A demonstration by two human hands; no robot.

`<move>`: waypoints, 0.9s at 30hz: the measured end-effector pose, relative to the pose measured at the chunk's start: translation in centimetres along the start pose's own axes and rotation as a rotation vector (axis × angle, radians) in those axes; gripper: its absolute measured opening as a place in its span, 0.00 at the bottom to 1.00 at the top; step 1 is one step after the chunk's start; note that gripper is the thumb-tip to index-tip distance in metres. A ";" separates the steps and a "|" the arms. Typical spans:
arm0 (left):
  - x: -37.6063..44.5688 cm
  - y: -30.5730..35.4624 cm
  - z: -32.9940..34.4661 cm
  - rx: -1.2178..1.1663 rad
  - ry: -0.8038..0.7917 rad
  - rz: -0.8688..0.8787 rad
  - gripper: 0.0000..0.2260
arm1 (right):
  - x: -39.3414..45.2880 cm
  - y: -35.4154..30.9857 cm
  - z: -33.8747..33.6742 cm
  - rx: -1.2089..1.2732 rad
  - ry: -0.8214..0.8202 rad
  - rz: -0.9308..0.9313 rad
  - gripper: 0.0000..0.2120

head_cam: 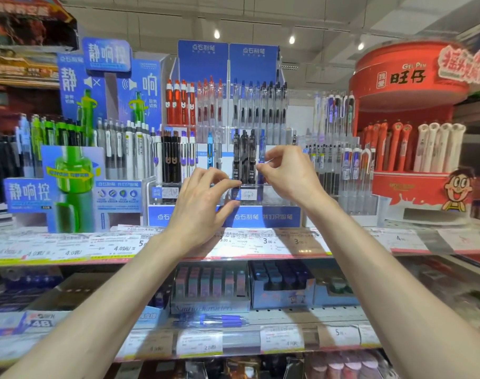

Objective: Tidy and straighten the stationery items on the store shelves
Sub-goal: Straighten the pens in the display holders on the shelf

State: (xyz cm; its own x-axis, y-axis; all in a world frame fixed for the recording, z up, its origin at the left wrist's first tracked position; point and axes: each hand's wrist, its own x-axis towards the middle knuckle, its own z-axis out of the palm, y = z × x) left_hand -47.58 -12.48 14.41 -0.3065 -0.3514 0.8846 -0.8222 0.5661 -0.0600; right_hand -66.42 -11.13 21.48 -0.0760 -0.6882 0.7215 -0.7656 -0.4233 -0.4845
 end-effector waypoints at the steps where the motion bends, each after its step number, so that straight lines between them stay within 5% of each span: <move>1: 0.0 0.0 0.0 -0.003 0.004 -0.003 0.17 | -0.1 0.0 0.0 0.001 0.005 -0.001 0.15; 14: -2.8 0.0 -2.0 -0.148 0.098 -0.071 0.14 | -5.8 0.9 -0.1 -0.015 0.046 -0.178 0.22; 22: -11.8 1.2 -4.9 -0.228 0.183 -0.225 0.09 | -15.5 3.4 0.9 0.138 0.123 -0.289 0.11; 27: -17.0 1.9 -4.8 -0.191 0.241 -0.234 0.06 | -20.9 7.0 3.0 0.176 0.046 -0.170 0.07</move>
State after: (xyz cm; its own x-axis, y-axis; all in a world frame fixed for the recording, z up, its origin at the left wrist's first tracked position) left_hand -41.62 -1.87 1.51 0.0187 -0.3153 0.9488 -0.7454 0.6280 0.2234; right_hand -68.27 -1.47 1.50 0.0122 -0.5723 0.8199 -0.6467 -0.6299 -0.4301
